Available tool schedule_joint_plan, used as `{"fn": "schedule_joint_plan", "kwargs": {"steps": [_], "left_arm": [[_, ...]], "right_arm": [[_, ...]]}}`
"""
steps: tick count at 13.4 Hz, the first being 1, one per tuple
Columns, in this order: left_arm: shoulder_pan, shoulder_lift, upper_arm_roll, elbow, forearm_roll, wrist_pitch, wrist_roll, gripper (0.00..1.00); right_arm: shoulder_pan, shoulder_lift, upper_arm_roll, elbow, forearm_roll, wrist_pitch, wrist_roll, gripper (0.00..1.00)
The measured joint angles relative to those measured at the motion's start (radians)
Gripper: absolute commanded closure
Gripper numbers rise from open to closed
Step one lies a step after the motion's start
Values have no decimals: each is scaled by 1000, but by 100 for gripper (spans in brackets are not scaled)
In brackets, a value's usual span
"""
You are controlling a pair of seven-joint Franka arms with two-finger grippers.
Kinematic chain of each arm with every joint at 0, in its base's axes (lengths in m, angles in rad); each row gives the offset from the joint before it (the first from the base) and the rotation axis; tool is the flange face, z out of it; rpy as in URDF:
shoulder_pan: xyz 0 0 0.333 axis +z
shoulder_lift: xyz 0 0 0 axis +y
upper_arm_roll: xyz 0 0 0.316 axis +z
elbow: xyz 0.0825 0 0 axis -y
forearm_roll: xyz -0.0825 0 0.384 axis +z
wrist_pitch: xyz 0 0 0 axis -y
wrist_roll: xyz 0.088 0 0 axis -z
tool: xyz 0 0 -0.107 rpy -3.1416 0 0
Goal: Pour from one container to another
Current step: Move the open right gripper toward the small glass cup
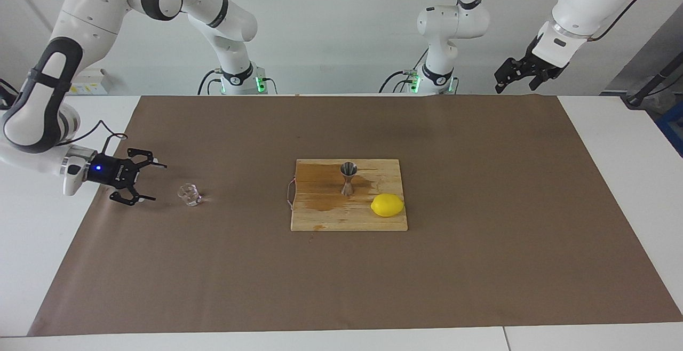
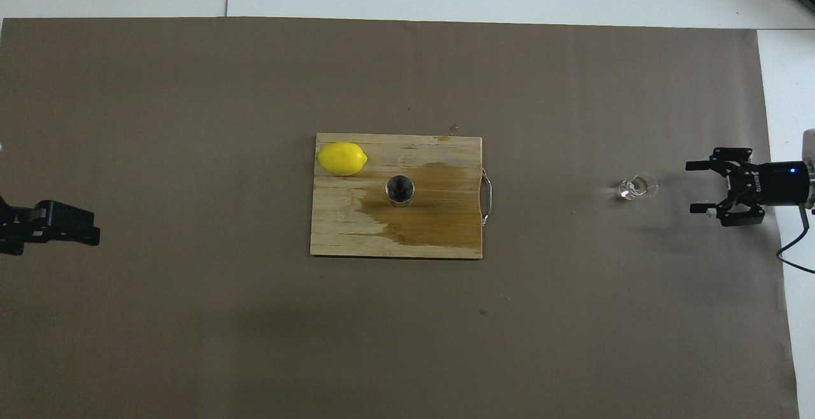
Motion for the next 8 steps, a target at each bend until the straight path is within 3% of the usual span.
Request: {"fn": "schedule_joint_plan", "kwargs": {"steps": [6, 8], "left_arm": [[-2, 22, -4, -3, 0, 5, 5, 0], [-5, 53, -5, 38, 0, -21, 8, 0]], "right_arm": [[35, 45, 0, 4, 34, 25, -95, 0], [39, 56, 0, 6, 34, 27, -130, 0]]}}
